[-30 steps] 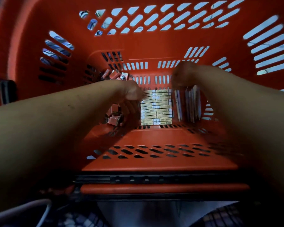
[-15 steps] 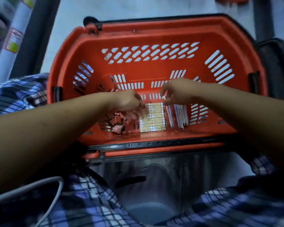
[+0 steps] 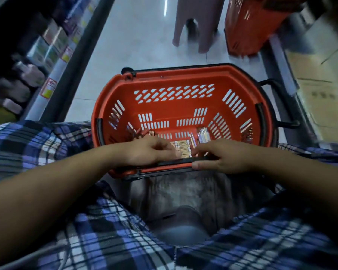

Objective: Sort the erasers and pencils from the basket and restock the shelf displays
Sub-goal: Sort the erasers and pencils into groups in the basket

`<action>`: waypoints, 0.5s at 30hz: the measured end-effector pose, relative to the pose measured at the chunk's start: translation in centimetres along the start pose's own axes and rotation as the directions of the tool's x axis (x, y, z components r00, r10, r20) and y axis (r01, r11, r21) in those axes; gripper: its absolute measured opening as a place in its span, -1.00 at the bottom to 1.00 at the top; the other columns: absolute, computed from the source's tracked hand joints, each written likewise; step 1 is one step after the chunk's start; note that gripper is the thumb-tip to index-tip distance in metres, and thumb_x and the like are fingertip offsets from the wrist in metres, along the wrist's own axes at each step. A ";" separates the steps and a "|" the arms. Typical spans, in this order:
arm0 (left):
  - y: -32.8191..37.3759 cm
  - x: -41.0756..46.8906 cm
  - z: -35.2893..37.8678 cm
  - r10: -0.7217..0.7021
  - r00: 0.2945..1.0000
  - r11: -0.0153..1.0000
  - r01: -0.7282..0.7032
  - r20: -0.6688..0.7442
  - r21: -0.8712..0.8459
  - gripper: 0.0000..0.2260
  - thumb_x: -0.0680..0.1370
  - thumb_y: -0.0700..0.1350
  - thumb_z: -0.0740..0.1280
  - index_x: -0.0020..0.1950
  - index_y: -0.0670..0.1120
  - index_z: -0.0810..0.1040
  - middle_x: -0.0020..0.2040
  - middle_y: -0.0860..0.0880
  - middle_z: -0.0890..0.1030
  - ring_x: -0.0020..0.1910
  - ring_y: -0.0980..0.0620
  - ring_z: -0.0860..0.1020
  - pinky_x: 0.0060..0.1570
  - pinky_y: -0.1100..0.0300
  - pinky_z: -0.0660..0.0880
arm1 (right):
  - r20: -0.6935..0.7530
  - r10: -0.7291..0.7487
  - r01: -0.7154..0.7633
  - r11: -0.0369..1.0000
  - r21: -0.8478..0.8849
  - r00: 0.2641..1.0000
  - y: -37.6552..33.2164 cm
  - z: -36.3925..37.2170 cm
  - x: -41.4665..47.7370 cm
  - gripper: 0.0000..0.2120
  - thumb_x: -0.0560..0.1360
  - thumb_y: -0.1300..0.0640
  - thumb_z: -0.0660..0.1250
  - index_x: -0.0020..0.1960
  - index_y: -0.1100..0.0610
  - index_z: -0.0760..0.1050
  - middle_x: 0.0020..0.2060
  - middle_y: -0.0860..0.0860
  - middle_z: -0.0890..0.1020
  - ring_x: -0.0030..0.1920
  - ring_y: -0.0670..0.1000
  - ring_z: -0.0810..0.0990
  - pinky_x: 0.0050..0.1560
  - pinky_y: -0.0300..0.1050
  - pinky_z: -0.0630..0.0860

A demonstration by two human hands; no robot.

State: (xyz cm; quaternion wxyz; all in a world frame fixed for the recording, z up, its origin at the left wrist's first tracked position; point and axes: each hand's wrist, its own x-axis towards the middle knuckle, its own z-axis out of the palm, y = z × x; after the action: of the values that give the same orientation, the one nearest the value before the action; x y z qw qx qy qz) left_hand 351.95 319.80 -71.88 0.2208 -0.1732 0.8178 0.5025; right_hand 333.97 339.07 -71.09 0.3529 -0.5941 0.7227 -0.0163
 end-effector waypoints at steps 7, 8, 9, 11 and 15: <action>-1.3 -1.6 1.6 0.111 0.991 0.992 -0.106 -0.076 0.067 -0.56 0.36 0.33 0.52 0.16 0.18 0.63 0.09 0.17 0.68 0.09 0.19 0.63 0.21 0.00 0.56 | -0.078 -0.027 0.012 0.983 -0.185 0.997 0.1 1.2 0.5 -0.22 0.39 -0.65 -0.15 0.17 -0.13 0.49 -0.08 -0.08 0.65 -0.11 -0.04 0.61 -0.06 0.03 0.57; -1.2 -1.8 1.6 0.119 0.990 0.990 -0.113 -0.075 0.078 -0.57 0.38 0.32 0.52 0.18 0.20 0.62 0.08 0.19 0.68 0.07 0.20 0.64 0.19 0.01 0.57 | -0.095 -0.026 0.007 0.979 -0.203 0.995 0.1 1.3 0.6 -0.20 0.38 -0.66 -0.18 0.16 -0.13 0.50 -0.09 -0.07 0.65 -0.13 -0.03 0.61 -0.08 0.02 0.57; -1.1 -2.1 1.5 0.119 0.990 0.986 -0.109 -0.071 0.122 -0.55 0.40 0.34 0.50 0.22 0.21 0.60 0.07 0.20 0.68 0.05 0.22 0.64 0.17 0.03 0.58 | -0.114 -0.030 0.004 0.976 -0.218 0.993 0.2 1.5 0.7 -0.20 0.38 -0.66 -0.19 0.13 -0.12 0.50 -0.12 -0.06 0.65 -0.15 -0.02 0.61 -0.12 0.00 0.57; -0.8 -2.5 1.6 0.117 0.990 0.949 -0.089 -0.076 0.304 -0.48 0.44 0.43 0.37 0.34 0.27 0.50 0.12 0.23 0.66 0.07 0.23 0.62 0.14 0.06 0.57 | -0.148 -0.044 0.006 0.969 -0.247 0.988 0.1 1.5 1.0 -0.22 0.40 -0.64 -0.19 0.07 -0.11 0.51 -0.19 -0.06 0.63 -0.22 -0.02 0.59 -0.19 -0.03 0.55; -0.8 -3.0 2.3 0.196 0.965 0.772 -0.045 -0.171 0.634 -0.41 0.52 0.50 0.04 0.47 0.27 0.31 0.31 0.17 0.57 0.22 0.05 0.57 0.08 0.05 0.54 | -0.199 -0.043 -0.012 0.964 -0.267 0.979 0.3 1.5 1.7 -0.20 0.41 -0.64 -0.21 0.09 -0.12 0.53 -0.21 -0.06 0.63 -0.23 -0.03 0.60 -0.21 -0.04 0.55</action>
State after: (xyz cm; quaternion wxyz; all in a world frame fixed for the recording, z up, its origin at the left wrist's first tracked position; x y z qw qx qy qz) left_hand 355.32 321.71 -71.75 0.1377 -0.0933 0.9670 0.1929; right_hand 334.46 338.26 -73.19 0.1942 -0.6370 0.7458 0.0178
